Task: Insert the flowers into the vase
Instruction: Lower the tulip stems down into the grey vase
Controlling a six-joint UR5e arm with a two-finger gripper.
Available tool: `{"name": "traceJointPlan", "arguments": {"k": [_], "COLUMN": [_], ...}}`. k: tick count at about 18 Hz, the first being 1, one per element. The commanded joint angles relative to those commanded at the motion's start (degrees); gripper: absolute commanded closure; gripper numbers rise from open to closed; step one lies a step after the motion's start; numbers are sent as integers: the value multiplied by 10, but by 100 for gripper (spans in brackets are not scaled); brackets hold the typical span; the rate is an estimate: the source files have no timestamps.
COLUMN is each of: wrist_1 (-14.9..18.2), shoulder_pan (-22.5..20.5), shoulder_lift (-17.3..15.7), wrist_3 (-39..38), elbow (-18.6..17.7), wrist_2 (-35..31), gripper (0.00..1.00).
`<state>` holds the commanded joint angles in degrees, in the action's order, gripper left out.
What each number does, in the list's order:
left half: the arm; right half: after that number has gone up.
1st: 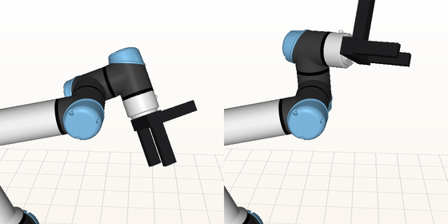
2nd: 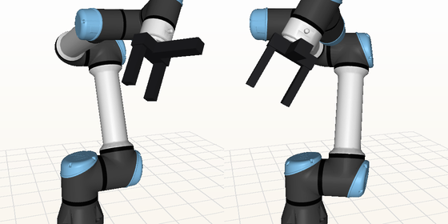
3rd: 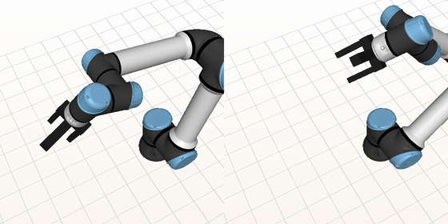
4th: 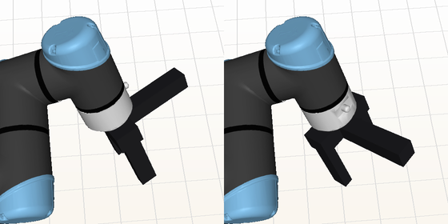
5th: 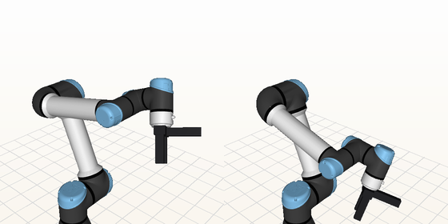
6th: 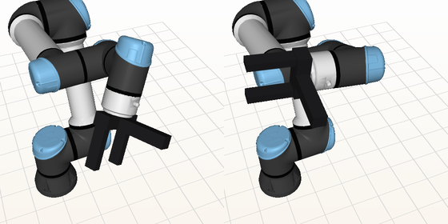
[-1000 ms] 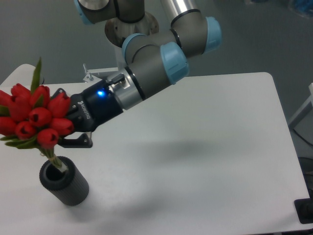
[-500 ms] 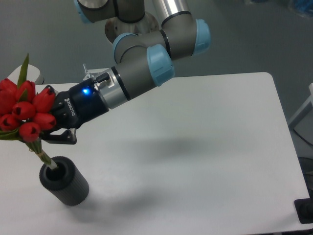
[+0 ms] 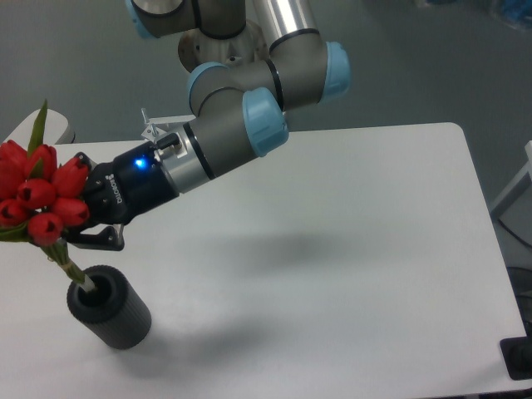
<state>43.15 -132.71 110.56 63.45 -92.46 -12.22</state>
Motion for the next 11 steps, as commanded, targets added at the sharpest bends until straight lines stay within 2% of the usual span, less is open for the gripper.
{"name": "traceJointPlan", "arguments": {"k": [11], "wrist_1": [0], "shoulder_pan": [-6], "shoulder_lift": [32], "wrist_3": [30], "elbow": [-46], "wrist_2": [-1], "gripper": [73]}}
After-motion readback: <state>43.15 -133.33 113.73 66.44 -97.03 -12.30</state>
